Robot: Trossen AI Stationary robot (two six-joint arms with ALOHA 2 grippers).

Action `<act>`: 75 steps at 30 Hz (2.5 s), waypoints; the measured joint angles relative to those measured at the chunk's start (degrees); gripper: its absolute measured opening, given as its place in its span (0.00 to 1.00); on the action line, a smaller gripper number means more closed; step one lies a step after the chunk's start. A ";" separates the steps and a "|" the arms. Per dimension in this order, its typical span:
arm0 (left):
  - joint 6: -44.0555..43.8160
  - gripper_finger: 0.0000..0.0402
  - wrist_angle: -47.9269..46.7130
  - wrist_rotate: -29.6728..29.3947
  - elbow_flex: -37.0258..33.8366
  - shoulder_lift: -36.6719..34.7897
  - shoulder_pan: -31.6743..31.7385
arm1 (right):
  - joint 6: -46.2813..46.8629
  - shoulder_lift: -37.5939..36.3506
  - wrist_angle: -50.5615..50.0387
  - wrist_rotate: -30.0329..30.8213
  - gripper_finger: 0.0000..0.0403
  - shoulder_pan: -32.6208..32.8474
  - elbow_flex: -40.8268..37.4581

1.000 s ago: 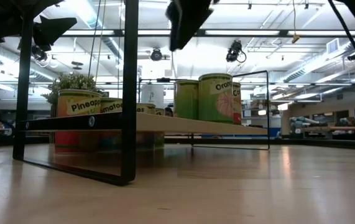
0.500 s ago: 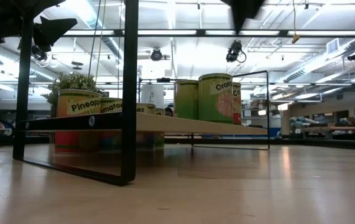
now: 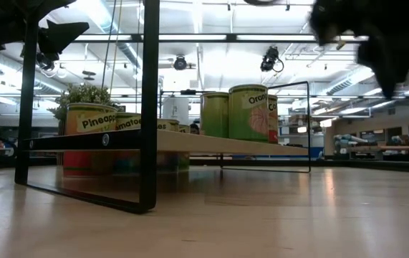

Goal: Pick and place cans onto a shelf
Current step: Put the right canned pineapple on the shelf

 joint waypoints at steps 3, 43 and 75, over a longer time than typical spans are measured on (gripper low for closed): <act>0.00 0.88 0.00 0.00 0.00 0.00 0.00 | 2.49 -1.67 0.49 -2.24 0.95 0.02 -4.71; -0.02 0.88 0.13 0.00 0.00 0.01 -0.02 | -4.45 4.06 1.01 0.58 0.80 -0.40 5.16; 0.04 0.88 0.26 0.00 -0.02 0.02 0.00 | -55.68 40.47 -22.05 21.29 0.96 -6.12 55.86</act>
